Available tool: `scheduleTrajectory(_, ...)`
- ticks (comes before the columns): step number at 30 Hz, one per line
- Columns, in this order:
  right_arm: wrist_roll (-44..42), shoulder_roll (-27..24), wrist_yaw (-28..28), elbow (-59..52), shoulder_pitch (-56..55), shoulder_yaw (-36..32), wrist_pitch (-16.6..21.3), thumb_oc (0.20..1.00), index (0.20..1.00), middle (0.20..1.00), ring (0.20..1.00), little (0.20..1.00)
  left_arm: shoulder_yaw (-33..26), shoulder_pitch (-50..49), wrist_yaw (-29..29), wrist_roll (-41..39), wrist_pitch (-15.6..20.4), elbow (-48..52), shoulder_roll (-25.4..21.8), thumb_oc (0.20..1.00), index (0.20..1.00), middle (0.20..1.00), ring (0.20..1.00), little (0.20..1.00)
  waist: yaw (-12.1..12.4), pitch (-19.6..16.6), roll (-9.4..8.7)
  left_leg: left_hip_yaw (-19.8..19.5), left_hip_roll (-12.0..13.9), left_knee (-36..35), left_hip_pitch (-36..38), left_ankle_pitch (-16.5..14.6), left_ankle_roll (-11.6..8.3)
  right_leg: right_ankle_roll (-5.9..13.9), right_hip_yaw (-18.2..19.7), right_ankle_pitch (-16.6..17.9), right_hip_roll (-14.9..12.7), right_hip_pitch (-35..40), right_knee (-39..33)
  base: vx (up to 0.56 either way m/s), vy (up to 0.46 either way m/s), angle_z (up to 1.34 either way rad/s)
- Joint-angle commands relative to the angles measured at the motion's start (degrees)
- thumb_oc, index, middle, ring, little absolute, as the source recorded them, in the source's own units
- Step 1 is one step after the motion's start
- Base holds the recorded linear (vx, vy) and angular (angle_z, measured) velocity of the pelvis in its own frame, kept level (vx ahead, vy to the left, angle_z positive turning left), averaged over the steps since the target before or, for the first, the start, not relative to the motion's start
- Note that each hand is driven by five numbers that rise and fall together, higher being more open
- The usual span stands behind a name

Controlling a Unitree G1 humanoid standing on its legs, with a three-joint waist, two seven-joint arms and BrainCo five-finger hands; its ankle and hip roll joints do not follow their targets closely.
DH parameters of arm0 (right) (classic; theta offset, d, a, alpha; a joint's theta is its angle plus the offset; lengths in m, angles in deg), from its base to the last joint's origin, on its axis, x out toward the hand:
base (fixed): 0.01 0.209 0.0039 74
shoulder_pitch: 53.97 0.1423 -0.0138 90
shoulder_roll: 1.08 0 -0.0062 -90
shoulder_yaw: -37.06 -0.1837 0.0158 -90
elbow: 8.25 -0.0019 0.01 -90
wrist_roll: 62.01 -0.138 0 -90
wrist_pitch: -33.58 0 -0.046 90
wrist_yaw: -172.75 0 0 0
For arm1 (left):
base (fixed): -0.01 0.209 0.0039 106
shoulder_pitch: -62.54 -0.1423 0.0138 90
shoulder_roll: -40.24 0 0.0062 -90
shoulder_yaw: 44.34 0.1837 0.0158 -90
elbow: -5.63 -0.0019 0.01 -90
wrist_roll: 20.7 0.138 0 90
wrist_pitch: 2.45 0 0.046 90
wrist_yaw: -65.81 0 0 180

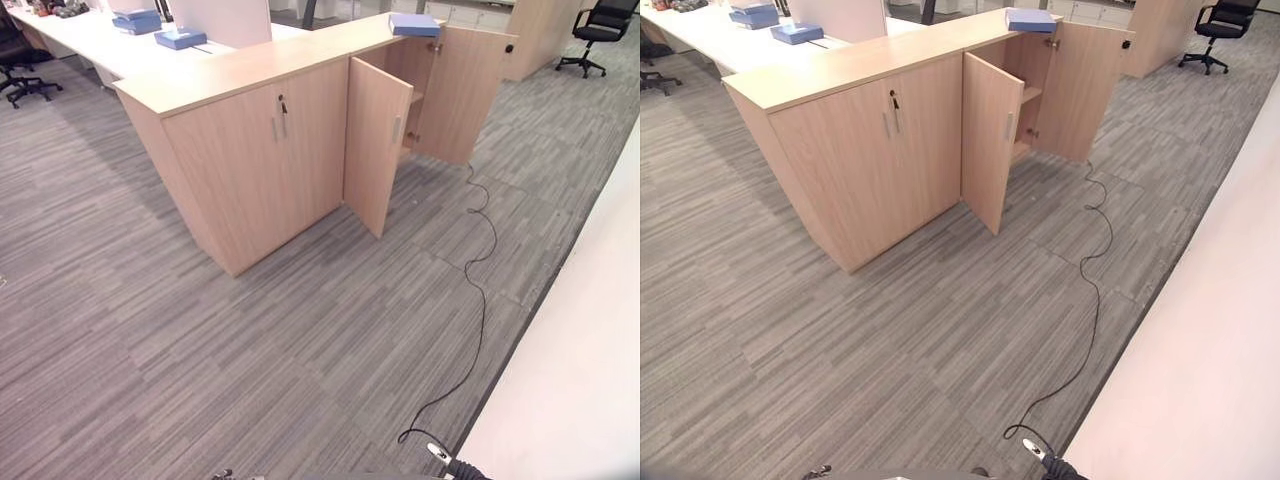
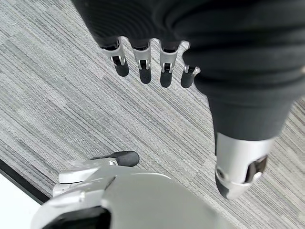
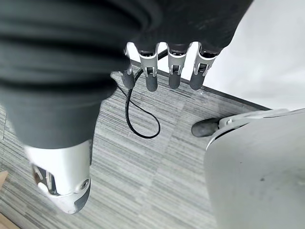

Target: Put the empty folder in the office cabinet

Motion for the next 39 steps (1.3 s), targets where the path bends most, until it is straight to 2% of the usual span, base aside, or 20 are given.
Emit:
scheduleTrajectory(1, -2.6, 1.8, -0.3, 2.9, 2.3, 0.6, 1.6, 1.000, 1.000, 1.000, 1.000, 1.000, 0.2, 2.5, -0.9, 0.3, 1.5, -2.6, 0.7, 1.000, 1.000, 1.000, 1.000, 1.000, 0.9, -1.1, -2.15, -0.7, -1.4, -1.9, -0.7, -1.3, -0.77, 6.22, -2.1, -2.0, -3.4, 1.3, 0.3, 0.00, 0.000, 0.00)
scheduleTrajectory(39, -2.4, 1.6, -0.3, 2.6, 1.8, 0.9, 1.8, 1.000, 1.000, 1.000, 1.000, 1.000, 1.3, 2.3, -0.5, 2.2, 1.5, -3.2, 0.5, 1.000, 1.000, 1.000, 1.000, 1.000, 0.4, -1.0, -2.25, -0.1, -1.3, -1.9, 0.1, -2.0, -0.63, 6.41, -1.1, -2.0, -3.4, 1.6, 0.3, 0.00, 0.001, 0.00)
